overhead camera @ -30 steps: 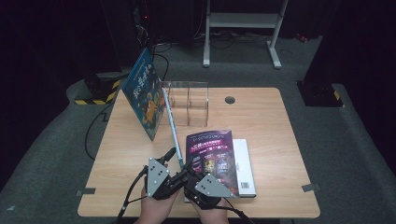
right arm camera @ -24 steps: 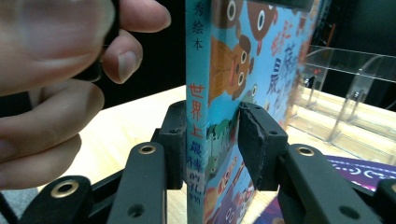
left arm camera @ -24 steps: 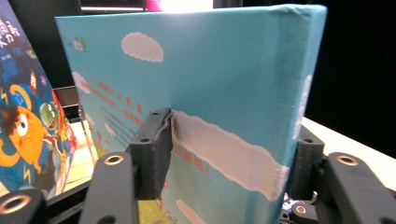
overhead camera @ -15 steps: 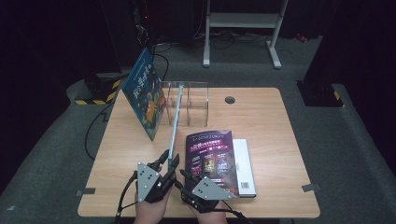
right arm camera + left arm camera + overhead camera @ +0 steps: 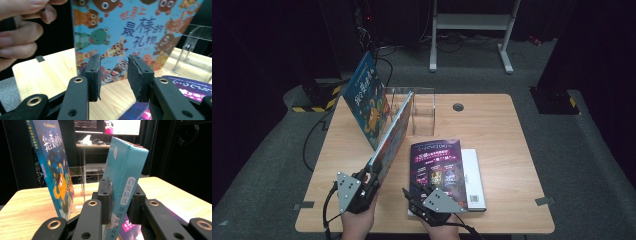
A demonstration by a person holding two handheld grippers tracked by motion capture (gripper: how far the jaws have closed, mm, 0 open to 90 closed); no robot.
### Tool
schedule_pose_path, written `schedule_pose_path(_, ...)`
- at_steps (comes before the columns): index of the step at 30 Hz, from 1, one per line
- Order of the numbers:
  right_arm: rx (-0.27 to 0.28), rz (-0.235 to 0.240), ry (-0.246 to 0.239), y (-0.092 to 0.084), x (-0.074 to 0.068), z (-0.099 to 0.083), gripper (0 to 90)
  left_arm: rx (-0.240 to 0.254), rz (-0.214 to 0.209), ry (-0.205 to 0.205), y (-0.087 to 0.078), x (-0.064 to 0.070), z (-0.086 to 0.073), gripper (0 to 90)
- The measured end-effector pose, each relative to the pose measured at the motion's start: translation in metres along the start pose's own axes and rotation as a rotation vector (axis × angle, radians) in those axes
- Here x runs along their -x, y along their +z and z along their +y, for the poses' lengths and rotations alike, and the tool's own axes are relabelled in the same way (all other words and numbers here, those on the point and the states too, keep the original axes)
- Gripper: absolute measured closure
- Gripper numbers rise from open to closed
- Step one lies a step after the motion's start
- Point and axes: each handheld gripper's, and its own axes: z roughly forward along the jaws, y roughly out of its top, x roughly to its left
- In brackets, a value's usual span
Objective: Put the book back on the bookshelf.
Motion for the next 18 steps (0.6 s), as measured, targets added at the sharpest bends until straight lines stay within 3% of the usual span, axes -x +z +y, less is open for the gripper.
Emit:
schedule_pose_path(3, -0.002, -0.015, -0.001, -0.003, 0.006, 0.001, 63.1, 0.001, -0.001, 0.007, 0.000, -0.004, 0.000, 77.0)
schedule_pose_path(8, -0.007, -0.046, -0.005, -0.008, 0.018, 0.001, 62.9, 0.002, -0.008, 0.055, 0.000, -0.011, 0.002, 78.2)
schedule_pose_path(18, -0.015, -0.115, -0.007, -0.023, 0.041, -0.002, 62.2, -0.010, -0.003, 0.054, 0.000, -0.022, 0.004, 79.4)
